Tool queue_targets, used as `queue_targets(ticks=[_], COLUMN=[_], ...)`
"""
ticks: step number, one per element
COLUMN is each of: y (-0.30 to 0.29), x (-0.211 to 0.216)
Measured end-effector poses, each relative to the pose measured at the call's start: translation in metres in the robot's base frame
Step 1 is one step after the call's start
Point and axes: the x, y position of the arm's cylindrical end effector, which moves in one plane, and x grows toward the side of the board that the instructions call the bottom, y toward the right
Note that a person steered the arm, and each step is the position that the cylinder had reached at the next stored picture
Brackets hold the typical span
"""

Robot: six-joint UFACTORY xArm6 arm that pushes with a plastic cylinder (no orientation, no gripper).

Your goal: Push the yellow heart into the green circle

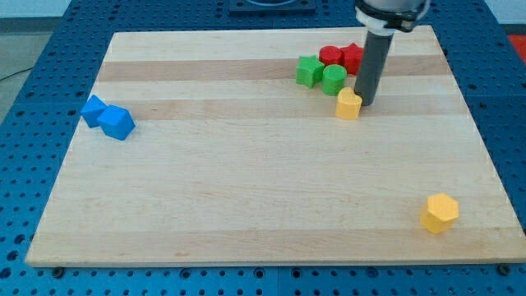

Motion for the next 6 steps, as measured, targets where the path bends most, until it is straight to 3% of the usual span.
queue_targets(ticks=[2, 3, 4, 6], y=[0.008, -0.021, -0.039, 0.009], x=[0.072, 0.096, 0.075, 0.033])
